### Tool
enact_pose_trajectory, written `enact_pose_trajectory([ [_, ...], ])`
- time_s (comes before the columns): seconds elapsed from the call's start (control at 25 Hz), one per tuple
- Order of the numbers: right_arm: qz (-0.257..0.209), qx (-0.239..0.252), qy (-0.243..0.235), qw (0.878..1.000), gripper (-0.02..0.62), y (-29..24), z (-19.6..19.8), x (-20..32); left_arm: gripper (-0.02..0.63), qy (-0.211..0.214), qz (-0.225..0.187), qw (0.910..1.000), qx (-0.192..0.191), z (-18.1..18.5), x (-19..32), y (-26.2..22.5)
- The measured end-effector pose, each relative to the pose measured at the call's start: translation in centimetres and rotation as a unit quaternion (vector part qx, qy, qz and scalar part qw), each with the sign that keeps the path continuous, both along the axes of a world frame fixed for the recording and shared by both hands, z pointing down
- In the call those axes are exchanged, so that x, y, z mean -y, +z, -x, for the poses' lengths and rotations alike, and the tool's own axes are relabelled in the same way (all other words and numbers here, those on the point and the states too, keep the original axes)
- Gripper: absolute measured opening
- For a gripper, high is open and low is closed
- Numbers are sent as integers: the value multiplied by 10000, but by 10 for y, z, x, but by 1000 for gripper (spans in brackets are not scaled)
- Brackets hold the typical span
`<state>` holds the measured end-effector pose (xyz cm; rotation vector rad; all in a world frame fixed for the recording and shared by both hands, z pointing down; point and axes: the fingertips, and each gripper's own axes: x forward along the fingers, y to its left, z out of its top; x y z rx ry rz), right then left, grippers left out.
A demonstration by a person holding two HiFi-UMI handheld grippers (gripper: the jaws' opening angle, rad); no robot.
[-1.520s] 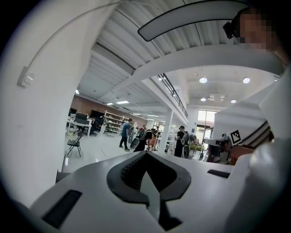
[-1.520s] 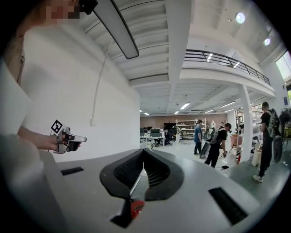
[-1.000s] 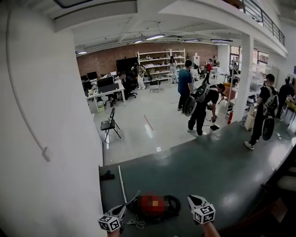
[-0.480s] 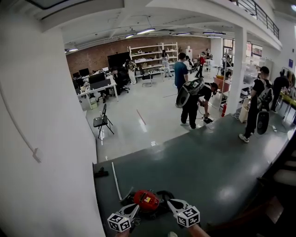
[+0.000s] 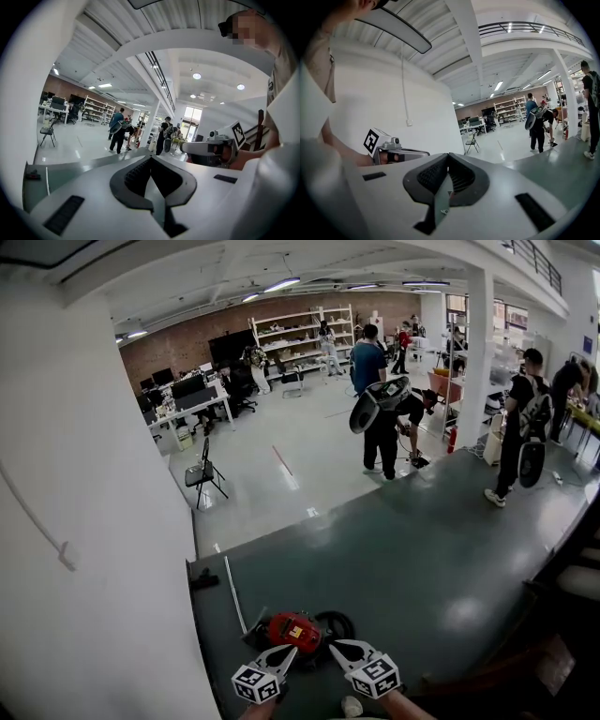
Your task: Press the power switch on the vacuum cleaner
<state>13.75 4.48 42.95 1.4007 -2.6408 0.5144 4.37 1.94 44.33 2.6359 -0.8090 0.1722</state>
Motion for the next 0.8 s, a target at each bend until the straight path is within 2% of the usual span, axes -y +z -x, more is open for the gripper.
enact_pose_trajectory([
  [0.24, 114, 56, 191, 9997, 11, 13, -33, 27, 6, -218, -15, 9997, 124, -22, 25, 6],
  [0.4, 285, 237, 277, 9989, 11, 23, -51, 53, 6, -384, 76, 9992, 1, -34, 40, 14],
  [0.52, 385, 349, 242, 9984, 11, 34, -52, 73, 6, -508, 48, 9987, 46, -36, 52, 20],
  [0.68, 874, 298, 328, 9952, 11, 64, -52, 96, 6, -762, 177, 9969, 32, -29, 67, 26],
  [0.8, 871, 280, 116, 9957, 11, 61, -44, 100, 6, -905, 252, 9955, 111, -28, 72, 29],
])
